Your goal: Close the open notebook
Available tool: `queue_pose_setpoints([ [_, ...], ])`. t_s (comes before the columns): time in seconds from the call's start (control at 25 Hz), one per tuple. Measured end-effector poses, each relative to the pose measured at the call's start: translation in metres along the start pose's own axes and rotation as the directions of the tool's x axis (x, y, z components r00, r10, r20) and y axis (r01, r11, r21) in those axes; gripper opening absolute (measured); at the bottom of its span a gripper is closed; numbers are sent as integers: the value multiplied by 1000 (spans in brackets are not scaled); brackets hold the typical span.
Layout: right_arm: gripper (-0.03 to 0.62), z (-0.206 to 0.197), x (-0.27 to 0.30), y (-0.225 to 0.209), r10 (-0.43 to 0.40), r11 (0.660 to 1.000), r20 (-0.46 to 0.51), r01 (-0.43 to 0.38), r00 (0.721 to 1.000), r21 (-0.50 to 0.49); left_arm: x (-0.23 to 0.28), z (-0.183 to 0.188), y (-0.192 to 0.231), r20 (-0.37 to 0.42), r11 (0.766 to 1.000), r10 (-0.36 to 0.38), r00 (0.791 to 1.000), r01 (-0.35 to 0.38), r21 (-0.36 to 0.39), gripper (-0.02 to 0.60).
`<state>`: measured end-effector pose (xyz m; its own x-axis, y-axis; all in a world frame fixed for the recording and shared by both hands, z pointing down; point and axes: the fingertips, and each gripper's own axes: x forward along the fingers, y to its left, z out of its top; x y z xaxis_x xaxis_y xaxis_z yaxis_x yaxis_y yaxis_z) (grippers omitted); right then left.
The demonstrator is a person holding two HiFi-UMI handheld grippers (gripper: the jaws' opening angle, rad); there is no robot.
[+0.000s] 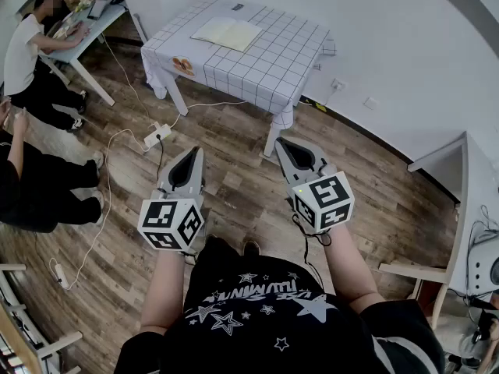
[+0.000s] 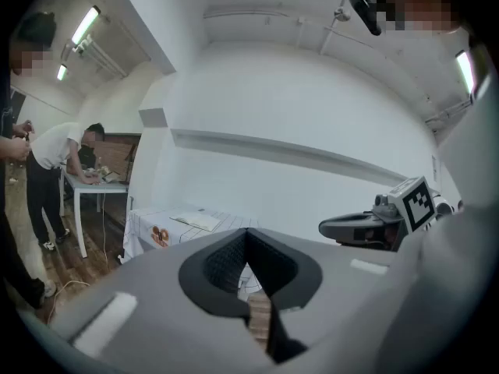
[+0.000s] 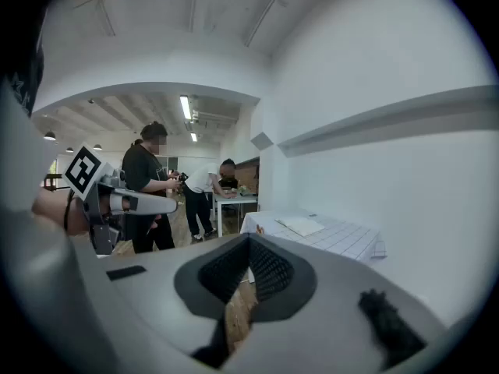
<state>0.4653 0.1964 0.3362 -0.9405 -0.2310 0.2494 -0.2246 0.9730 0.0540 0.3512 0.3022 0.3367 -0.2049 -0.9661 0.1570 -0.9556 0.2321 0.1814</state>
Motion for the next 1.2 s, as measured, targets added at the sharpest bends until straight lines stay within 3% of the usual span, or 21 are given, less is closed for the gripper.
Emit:
queue_pose_setpoints([
  [0.52, 14, -6, -18, 11, 6, 999, 11, -7, 1000, 32, -16, -8, -19, -15, 997, -4, 1000, 5, 80, 8],
  [0.68, 14, -11, -21, 13, 20, 999, 15, -21, 1000, 49, -19, -13, -20, -25, 997, 10, 1000, -8, 74, 8],
  [1.2, 15, -10, -3, 44, 187, 981, 76, -190, 979, 40, -48, -36, 22, -45, 992, 123, 991, -123, 12, 8],
])
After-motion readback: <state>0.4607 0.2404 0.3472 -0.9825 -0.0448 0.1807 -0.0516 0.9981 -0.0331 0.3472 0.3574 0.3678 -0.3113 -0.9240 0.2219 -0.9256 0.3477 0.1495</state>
